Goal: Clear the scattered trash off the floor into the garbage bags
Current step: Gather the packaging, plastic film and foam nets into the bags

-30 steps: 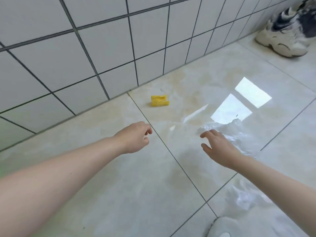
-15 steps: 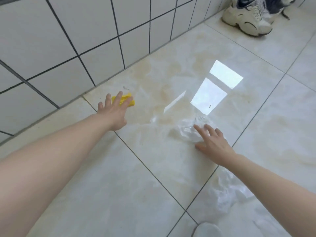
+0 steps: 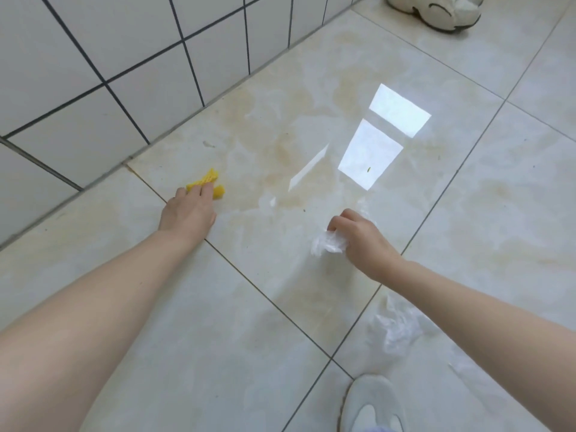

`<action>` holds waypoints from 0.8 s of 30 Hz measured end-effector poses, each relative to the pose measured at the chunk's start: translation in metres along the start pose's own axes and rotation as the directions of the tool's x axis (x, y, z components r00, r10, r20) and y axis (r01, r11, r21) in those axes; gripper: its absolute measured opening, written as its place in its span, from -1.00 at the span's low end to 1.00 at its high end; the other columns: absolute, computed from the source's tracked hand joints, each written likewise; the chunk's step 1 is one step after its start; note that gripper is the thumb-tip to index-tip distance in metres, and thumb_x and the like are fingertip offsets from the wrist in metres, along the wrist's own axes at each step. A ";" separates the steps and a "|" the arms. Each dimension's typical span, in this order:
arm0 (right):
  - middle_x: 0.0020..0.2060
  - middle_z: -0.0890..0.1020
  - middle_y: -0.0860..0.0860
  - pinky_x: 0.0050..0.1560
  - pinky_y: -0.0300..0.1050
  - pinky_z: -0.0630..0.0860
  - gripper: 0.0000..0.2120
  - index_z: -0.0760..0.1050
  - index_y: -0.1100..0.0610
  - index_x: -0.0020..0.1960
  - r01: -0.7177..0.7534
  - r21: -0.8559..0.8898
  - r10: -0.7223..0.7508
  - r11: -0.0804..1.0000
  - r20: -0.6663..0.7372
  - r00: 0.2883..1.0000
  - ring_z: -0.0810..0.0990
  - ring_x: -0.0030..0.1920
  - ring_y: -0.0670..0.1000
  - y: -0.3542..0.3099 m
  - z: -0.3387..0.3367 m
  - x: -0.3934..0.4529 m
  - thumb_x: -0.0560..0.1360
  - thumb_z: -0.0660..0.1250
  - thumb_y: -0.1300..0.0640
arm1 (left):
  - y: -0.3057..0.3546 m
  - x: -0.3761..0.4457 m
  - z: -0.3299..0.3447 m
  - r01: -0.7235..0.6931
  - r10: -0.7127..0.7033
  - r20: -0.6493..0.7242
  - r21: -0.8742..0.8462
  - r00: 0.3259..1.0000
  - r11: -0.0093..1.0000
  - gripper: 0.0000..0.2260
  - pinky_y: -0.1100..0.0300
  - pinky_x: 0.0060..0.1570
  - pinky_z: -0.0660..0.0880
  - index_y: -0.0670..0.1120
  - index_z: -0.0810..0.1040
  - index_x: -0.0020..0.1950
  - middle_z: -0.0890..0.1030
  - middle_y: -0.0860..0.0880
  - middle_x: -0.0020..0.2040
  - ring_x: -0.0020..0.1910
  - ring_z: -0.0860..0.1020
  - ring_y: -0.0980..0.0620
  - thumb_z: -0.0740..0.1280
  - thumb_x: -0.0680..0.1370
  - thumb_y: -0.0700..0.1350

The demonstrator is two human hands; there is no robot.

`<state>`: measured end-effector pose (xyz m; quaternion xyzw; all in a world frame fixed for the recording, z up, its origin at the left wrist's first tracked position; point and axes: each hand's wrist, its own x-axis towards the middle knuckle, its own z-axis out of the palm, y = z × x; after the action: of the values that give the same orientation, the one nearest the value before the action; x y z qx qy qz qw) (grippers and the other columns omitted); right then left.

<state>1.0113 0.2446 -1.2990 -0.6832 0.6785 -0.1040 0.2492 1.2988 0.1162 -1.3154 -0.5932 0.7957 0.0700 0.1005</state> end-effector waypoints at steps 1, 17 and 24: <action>-0.09 0.41 0.00 -0.17 0.00 0.46 -0.52 0.50 0.16 0.04 -0.019 0.055 0.022 0.998 -0.041 0.999 0.45 -0.12 0.14 -0.004 -0.003 -0.001 0.29 0.06 0.53 | 0.002 -0.002 0.002 -0.013 0.013 -0.014 0.016 1.000 1.000 -0.67 -0.03 0.00 0.40 -0.18 0.30 0.34 0.48 -0.19 0.23 0.18 0.40 -0.23 0.19 0.57 -0.20; -0.26 0.46 0.00 -0.28 -0.41 0.28 -0.66 0.49 0.22 -0.13 -0.007 0.110 0.061 0.994 -0.503 0.862 0.39 -0.28 -0.13 0.020 -0.083 -0.091 0.27 0.13 0.56 | 0.151 -0.073 0.009 -0.542 0.371 -0.407 -0.489 0.835 0.684 -0.85 0.37 -0.14 0.27 -0.22 0.56 -0.20 0.45 -0.12 -0.23 -0.22 0.49 -0.09 0.44 0.31 -0.40; -0.31 0.51 -0.01 -0.36 -0.33 0.26 -0.73 0.46 0.09 -0.17 -0.238 0.294 0.357 0.926 -0.466 0.810 0.39 -0.35 -0.07 0.061 -0.088 -0.147 0.43 0.18 0.45 | 0.259 -0.107 -0.015 -0.465 0.428 -0.274 -0.765 0.861 0.446 -0.59 0.54 -0.11 0.29 -0.14 0.48 0.17 0.39 0.04 -0.05 -0.24 0.36 0.18 0.33 0.35 -0.37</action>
<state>0.9075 0.3734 -1.2242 -0.4833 0.8030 -0.3159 0.1480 1.0793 0.2862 -1.2769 -0.3426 0.8024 0.4367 -0.2192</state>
